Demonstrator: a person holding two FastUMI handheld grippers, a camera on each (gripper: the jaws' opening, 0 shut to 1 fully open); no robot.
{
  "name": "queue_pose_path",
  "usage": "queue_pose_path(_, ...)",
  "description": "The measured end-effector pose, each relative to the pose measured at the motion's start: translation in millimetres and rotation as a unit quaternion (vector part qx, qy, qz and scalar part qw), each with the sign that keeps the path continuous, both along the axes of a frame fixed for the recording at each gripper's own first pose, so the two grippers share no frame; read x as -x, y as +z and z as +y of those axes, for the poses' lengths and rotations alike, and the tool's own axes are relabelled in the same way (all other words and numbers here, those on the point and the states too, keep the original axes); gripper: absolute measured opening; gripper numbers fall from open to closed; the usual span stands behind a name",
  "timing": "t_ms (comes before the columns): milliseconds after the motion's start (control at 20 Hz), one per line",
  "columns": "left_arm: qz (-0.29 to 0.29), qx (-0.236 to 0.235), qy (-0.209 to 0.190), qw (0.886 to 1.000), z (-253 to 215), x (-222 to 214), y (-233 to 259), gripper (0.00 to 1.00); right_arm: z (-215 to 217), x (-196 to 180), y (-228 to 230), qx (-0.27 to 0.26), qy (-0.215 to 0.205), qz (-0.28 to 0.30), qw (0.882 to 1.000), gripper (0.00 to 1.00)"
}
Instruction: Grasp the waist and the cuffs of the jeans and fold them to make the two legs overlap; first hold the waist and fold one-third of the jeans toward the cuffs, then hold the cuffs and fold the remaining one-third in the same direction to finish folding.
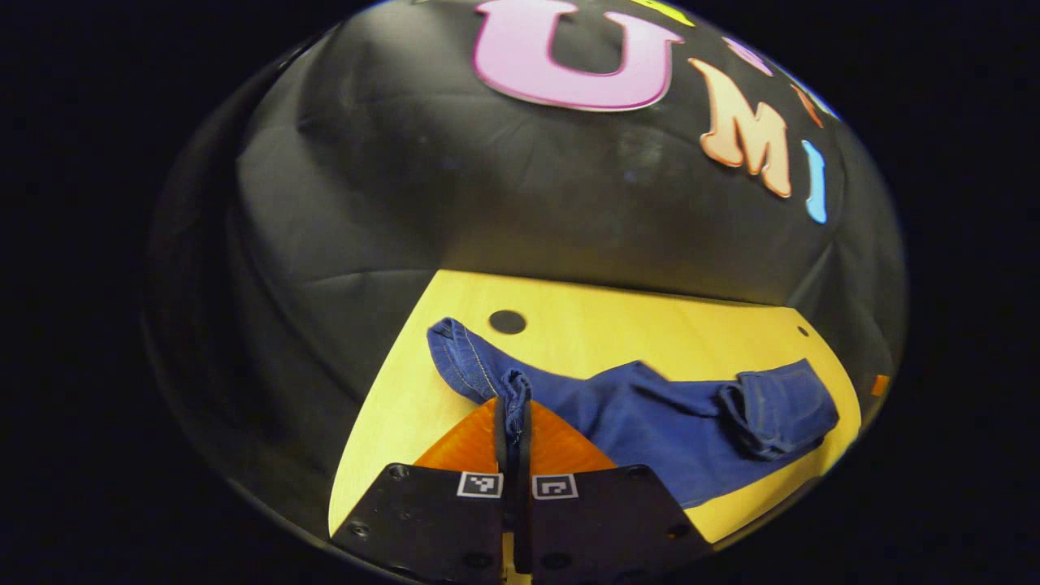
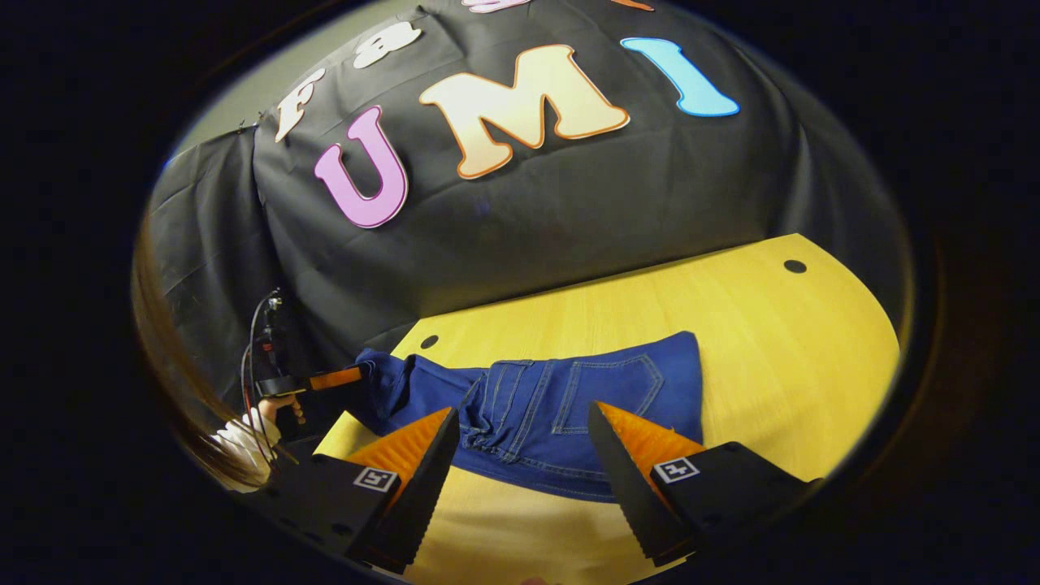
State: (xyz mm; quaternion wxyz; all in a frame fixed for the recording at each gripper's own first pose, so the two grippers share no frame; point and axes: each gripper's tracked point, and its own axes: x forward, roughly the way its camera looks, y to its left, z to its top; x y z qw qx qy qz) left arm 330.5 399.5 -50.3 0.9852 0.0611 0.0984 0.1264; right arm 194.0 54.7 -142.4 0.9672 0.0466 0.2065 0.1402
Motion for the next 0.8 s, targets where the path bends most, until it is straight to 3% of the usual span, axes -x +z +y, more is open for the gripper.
queue_pose_path(450,-0.025,-0.063,-0.075,0.995,-180,-21,82,0.0,-92,7,41,-0.016,-0.019,-0.015,1.0,0.98)
queue_pose_path(800,-0.001,-0.081,-0.132,0.988,-308,-59,84,0.0,-163,15,53,-0.029,-0.036,-0.023,0.999,0.98)
